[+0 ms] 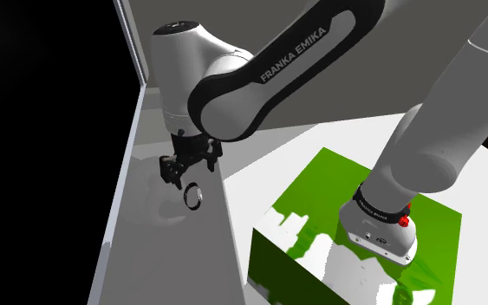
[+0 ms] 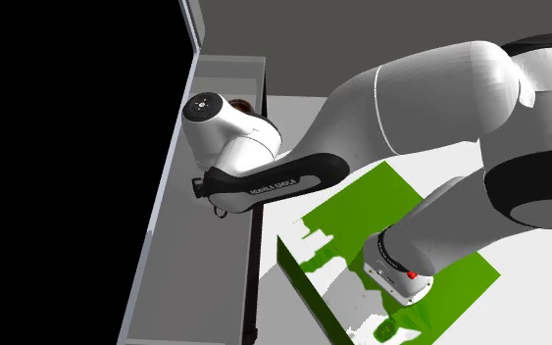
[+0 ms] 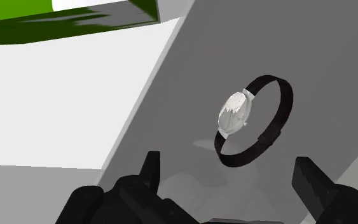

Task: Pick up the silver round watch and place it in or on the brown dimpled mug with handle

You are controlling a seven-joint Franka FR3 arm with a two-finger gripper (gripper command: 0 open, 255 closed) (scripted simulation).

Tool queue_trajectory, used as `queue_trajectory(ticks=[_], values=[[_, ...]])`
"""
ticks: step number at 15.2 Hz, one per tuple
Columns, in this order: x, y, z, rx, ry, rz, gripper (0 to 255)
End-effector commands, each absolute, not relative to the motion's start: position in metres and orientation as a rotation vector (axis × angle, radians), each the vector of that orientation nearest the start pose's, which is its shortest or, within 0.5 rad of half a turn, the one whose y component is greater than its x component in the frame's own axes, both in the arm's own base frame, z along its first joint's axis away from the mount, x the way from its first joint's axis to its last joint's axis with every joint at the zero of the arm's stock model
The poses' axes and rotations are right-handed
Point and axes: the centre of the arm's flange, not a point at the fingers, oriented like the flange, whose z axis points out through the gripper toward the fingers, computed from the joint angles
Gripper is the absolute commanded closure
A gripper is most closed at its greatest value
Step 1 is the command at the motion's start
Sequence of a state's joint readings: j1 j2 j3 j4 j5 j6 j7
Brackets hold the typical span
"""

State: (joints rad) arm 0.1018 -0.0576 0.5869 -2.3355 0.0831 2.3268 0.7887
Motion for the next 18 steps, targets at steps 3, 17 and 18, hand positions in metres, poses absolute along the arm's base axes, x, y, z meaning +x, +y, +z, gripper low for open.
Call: queue_trajectory(ticks=[3,17,18], values=[[0.3869,0.3225,0.3401,-3.083,0.241,-0.015,0],[0.3869,0.3225,0.3401,-3.083,0.241,-0.015,255],[0.3869,0.3225,0.3401,-3.083,0.241,-0.015,255]])
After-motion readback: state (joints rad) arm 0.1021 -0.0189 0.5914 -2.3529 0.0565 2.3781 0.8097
